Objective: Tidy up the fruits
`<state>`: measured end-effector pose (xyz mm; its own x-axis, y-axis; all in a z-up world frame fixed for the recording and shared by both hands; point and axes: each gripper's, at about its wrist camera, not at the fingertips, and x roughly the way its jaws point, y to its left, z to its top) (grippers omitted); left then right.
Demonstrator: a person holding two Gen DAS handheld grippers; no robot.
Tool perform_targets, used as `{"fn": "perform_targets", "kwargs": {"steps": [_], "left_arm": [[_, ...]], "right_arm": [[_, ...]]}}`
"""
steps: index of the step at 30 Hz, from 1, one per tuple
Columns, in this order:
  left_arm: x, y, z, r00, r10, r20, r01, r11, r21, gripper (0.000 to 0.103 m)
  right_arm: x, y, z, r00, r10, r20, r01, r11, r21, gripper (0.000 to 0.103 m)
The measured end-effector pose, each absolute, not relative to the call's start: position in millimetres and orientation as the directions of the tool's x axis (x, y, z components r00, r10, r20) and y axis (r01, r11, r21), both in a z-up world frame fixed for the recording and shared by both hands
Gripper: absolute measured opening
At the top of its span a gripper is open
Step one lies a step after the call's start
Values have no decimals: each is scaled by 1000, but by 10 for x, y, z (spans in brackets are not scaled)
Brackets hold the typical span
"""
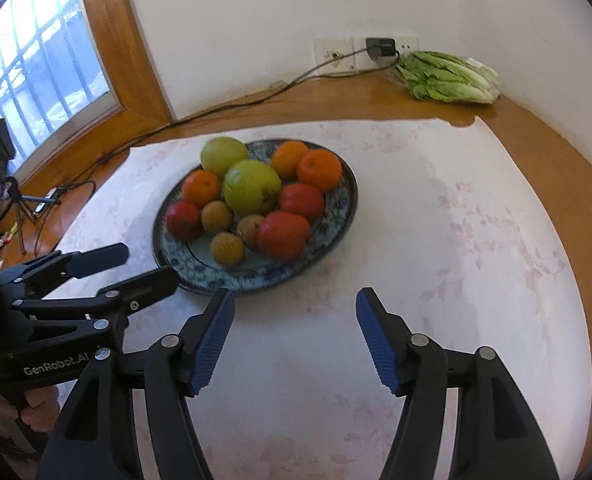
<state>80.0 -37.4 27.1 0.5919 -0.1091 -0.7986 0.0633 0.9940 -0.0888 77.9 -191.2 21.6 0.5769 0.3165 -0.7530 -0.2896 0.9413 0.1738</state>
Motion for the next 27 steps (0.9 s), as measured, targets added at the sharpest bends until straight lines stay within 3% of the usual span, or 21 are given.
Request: {"fn": "perform_targets", "kwargs": {"steps": [9,27], "left_arm": [[798,-396,196,596,-60,-801,26,998,-56,89],[768,-453,57,580,13,-815,-1,1000,15,89]], "right_arm": [[790,-1954,99,572,277,-772,-248,956,159,65],[766,-1903,74,591,245,-768,-266,959,102,67]]}}
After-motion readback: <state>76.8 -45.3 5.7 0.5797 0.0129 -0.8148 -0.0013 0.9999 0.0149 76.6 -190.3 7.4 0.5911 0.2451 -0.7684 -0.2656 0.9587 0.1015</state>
